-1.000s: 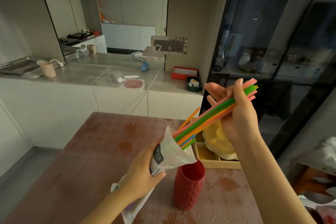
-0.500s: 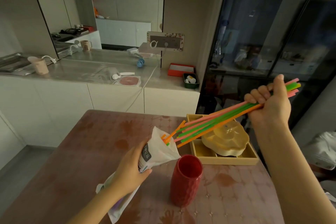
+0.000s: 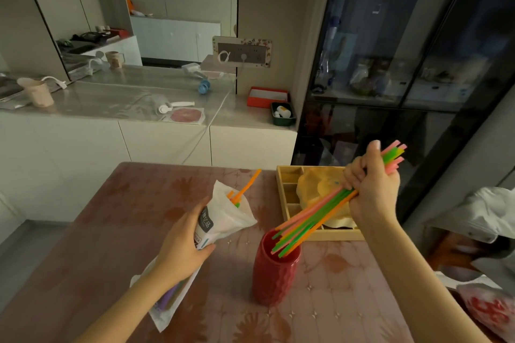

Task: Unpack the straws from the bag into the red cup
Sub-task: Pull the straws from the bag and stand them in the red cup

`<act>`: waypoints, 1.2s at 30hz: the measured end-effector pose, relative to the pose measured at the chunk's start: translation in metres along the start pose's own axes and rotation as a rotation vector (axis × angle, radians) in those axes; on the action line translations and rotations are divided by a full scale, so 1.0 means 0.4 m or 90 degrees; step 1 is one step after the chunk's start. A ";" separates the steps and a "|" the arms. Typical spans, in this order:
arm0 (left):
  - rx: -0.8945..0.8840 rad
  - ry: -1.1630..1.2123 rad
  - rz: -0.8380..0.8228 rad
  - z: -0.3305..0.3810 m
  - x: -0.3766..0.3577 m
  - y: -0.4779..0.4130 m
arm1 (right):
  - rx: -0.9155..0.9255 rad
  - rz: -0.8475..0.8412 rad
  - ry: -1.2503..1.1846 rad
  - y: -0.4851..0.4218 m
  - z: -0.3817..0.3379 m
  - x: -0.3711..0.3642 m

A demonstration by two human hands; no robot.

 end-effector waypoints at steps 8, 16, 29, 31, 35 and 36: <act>-0.037 -0.032 -0.019 0.015 -0.012 -0.022 | -0.049 -0.092 0.188 0.021 0.156 -0.071; -0.060 -0.063 -0.019 0.036 -0.002 -0.035 | -0.177 -0.131 0.359 0.087 0.338 -0.041; -0.241 -0.383 -0.135 0.141 0.019 -0.068 | -0.131 -0.074 0.231 0.096 0.175 -0.046; -0.283 -0.446 -0.156 0.179 0.029 -0.094 | -0.172 -0.078 0.248 0.096 0.183 -0.068; -0.409 -0.580 -0.200 0.288 0.058 -0.163 | -0.303 -0.014 0.148 0.118 0.234 -0.083; -0.449 -0.614 -0.209 0.317 0.068 -0.181 | -0.348 -0.006 0.051 0.122 0.248 -0.089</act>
Point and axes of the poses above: each hand's wrist, its own y-axis away from the middle knuckle, its own x-axis out of the back of the hand, z = x × y, the point moved 7 cm from there along -y, towards the middle knuckle, and after that the axes turned 11 degrees about -x, right-handed, at the moved point
